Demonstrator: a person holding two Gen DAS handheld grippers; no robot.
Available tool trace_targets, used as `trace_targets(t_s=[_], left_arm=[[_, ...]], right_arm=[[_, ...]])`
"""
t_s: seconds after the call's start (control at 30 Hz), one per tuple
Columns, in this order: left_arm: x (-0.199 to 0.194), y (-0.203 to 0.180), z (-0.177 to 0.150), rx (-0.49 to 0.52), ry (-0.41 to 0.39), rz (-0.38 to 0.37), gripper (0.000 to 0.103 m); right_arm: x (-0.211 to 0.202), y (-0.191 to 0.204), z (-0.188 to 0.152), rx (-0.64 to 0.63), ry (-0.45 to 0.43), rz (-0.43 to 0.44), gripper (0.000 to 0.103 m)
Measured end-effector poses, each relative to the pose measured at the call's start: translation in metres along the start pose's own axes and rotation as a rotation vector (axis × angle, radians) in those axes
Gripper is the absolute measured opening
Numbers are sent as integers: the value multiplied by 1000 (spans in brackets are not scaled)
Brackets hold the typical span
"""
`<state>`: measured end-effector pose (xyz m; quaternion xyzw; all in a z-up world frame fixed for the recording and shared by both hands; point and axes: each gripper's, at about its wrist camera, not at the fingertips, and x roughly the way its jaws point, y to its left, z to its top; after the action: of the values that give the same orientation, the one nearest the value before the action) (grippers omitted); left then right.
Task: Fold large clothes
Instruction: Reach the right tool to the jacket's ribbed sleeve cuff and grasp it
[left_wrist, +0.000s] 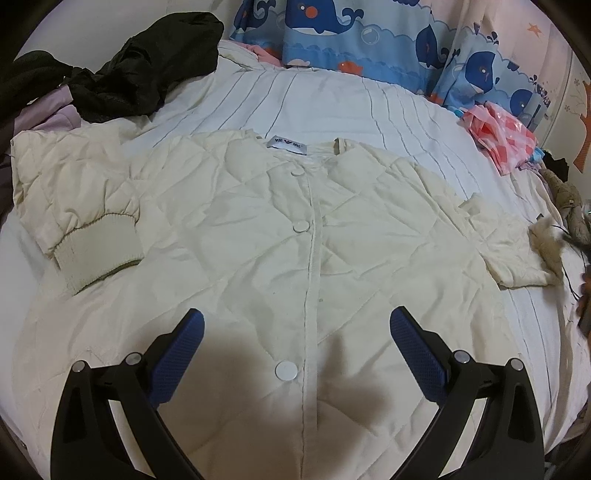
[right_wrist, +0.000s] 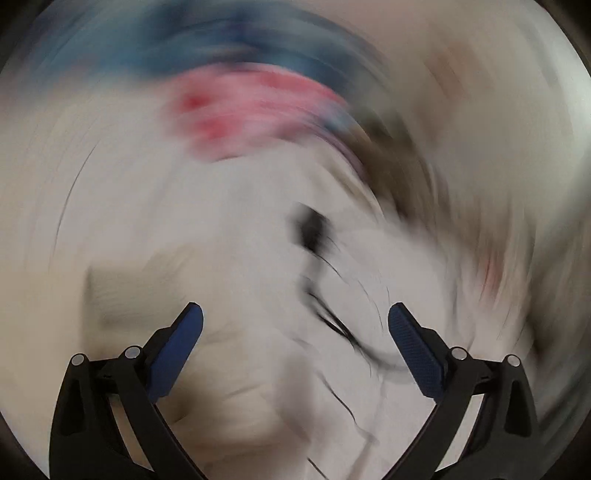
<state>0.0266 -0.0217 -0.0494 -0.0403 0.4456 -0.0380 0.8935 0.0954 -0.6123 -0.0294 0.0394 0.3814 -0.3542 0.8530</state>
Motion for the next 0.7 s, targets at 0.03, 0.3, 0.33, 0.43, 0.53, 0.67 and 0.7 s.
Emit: trace_targets(t_s=[0.03, 0.3, 0.33, 0.43, 0.53, 0.67, 0.7], left_arm=[[0, -1, 0, -3, 0, -5, 97], [1, -10, -3, -7, 13, -32, 97], [2, -11, -3, -8, 15, -32, 97], [4, -13, -4, -8, 20, -32, 97], [5, -14, -4, -1, 23, -28, 97], [6, -12, -3, 0, 26, -24, 97], [6, -12, -3, 2, 26, -22, 97]], right_arm=[[6, -39, 7, 167, 46, 37, 96], [-5, -136, -37, 399, 119, 494, 96], [-10, -124, -44, 343, 113, 520, 96], [-23, -67, -52, 110, 81, 493, 96], [-41, 20, -61, -239, -1, 350, 96], [-29, 90, -62, -495, -87, 68, 96], [-18, 86, -51, -448, -64, 23, 96]])
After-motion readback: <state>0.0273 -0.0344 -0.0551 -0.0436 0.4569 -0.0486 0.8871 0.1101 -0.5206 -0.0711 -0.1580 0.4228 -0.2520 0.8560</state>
